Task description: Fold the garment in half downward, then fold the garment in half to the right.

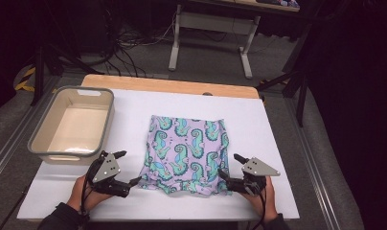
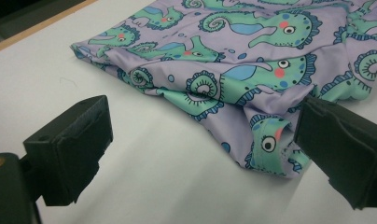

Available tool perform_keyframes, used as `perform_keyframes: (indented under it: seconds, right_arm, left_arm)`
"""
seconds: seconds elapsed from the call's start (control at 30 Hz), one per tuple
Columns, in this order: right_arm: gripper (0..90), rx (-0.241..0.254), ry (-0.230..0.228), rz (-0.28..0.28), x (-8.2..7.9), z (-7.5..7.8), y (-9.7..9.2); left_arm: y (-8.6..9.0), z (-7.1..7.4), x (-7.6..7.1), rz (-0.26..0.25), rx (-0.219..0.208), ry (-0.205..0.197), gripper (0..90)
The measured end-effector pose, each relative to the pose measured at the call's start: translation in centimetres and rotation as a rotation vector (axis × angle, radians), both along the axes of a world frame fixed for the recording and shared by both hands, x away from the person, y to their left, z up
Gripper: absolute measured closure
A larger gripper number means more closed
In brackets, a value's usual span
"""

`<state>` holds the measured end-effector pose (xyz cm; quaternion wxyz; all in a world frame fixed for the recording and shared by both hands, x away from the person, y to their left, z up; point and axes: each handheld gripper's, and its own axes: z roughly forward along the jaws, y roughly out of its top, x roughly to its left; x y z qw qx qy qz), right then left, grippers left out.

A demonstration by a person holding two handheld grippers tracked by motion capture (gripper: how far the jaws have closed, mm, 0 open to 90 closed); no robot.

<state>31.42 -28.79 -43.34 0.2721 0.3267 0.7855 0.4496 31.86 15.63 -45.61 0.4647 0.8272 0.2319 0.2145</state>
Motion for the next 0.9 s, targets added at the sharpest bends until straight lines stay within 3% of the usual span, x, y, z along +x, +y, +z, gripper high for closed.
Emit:
perform_keyframes:
  seconds: [0.2, 0.33, 0.47, 0.53, 0.63, 0.9]
  right_arm:
    - [18.0, 0.024, 0.017, -0.017, 0.16, -0.11, -0.21]
    - [18.2, 0.018, 0.012, -0.02, 0.14, -0.19, -0.21]
    - [18.2, 0.019, 0.008, -0.023, 0.14, -0.15, -0.05]
    - [18.3, 0.013, 0.003, -0.019, 0.18, -0.11, 0.05]
    - [18.5, 0.011, 0.002, -0.016, 0.18, -0.18, 0.06]
    - [18.5, 0.022, 0.008, -0.018, 0.12, -0.1, 0.1]
  left_arm:
    - [0.19, -0.03, -0.06, -0.006, -0.008, 0.014, 2.7]
    - [0.05, -0.2, -0.09, 0.005, 0.049, 0.011, 4.7]
    - [0.1, -0.41, -0.22, 0.008, 0.058, 0.013, 4.5]
    - [0.14, -0.49, -0.13, -0.006, 0.061, 0.047, 1.3]
    - [0.07, -0.59, -0.14, -0.015, 0.075, 0.062, 1.2]
    - [-0.03, -0.57, -0.27, -0.022, 0.12, 0.043, 7.7]
